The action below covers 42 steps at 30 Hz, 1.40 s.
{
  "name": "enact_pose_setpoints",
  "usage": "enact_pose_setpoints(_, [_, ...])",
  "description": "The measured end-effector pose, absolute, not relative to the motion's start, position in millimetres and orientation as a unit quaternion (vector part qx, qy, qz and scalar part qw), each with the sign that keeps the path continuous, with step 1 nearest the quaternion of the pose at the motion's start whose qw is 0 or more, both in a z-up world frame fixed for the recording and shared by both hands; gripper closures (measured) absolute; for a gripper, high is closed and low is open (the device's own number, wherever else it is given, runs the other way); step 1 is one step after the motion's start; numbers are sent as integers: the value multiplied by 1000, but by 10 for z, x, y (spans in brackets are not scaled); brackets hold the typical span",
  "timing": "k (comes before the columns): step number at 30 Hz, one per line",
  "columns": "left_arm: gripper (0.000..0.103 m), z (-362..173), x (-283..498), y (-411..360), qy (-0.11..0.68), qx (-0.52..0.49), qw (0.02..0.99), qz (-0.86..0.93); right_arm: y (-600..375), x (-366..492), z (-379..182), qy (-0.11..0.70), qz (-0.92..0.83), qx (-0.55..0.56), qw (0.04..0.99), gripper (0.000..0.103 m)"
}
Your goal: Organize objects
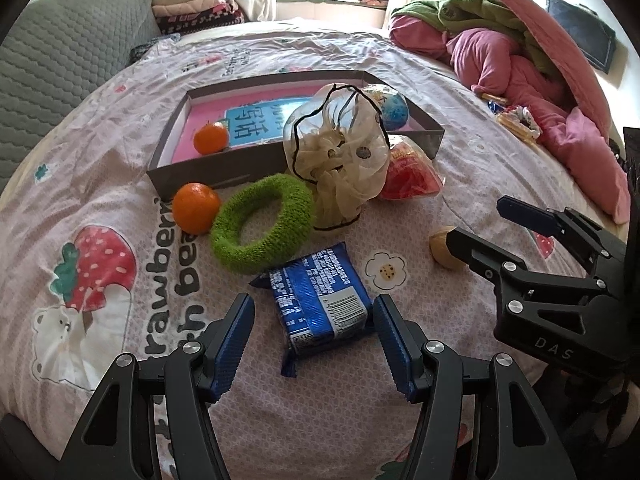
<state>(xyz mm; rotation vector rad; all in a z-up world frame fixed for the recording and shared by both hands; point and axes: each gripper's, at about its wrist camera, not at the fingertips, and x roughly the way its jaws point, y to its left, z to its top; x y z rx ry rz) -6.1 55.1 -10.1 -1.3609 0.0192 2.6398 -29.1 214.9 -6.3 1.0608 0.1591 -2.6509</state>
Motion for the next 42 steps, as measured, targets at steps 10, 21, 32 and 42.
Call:
enact_pose_setpoints(10, [40,-156,-159,627,-2,-471,72,879,2126,-313,-113,66,-914,376,139,32])
enact_pose_setpoints(21, [39,-246,-279,656,0,-489,36,872,2153,-348,-186,66,-908,390,135,32])
enact_pose_setpoints(32, [29,-392,-344,514,-37,-507,40,860,2054,-348,-256,94,-903,396,137,35])
enact_pose_setpoints(42, [28,-435,-416,541,-33,-510,25,859,1930,-359,-339,122,-896,399,154,56])
